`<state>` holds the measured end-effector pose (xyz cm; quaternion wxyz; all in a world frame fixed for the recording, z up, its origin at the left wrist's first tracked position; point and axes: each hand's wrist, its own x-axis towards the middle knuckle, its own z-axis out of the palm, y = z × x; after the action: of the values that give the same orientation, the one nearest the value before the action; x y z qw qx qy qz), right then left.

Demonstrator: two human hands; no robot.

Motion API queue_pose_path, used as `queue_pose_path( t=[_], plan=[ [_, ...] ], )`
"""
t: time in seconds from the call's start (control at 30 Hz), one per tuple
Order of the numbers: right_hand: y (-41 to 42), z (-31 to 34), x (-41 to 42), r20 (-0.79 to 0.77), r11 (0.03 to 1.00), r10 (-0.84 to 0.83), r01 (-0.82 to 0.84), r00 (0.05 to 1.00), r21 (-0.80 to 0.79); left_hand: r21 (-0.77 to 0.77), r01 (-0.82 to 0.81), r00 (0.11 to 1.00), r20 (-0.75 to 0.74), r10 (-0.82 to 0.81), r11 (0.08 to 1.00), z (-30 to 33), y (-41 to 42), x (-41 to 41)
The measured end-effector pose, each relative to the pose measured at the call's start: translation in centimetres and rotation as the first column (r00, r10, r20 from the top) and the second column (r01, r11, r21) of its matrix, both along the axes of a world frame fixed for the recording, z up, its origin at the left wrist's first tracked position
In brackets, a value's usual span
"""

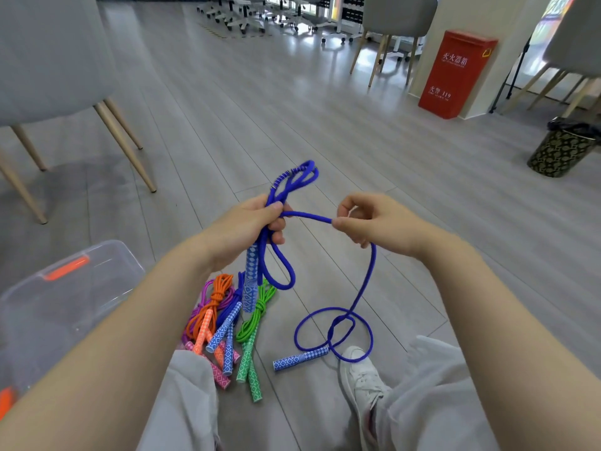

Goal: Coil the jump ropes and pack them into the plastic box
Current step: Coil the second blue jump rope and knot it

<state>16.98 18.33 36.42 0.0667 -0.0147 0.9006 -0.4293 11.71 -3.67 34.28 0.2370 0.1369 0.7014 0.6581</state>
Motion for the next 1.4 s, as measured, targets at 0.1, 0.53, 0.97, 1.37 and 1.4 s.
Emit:
queue_pose_path(
  t=[0.1,0.53,0.97,1.37,1.4],
  plan=[
    [2.2,0.5,0.4,0.053,0.997,-0.018,0.022,0.998,-0.079,0.084,-0.239,0.971,-0.008,0.24,0.967,0.0,-1.4,-1.5],
    [-2.2,0.4,-0.2,-0.155,0.942,-0.234,0.185,0.96,-0.279,0.167,-0.261,0.958,0.163,0.234,0.951,-0.9,0.4,-0.7],
    [-5.7,0.5,-0.7,-0.1,0.848,-0.344,0.263,0.934,-0.459,0.084,0.0,0.993,-0.12,0.01,0.996,-1.1,2.3,1.1],
    [-4.6,-0.4,-0.9,-0.116,0.891,-0.314,0.25,0.942,-0.378,0.077,0.036,0.994,-0.103,-0.028,0.996,-1.2,2.2,1.3],
    [-4.6,-0.5,-0.9,-0.107,0.889,-0.307,0.245,0.946,-0.387,0.109,0.012,0.997,-0.073,-0.004,0.994,-1.1,2.2,1.3]
  ],
)
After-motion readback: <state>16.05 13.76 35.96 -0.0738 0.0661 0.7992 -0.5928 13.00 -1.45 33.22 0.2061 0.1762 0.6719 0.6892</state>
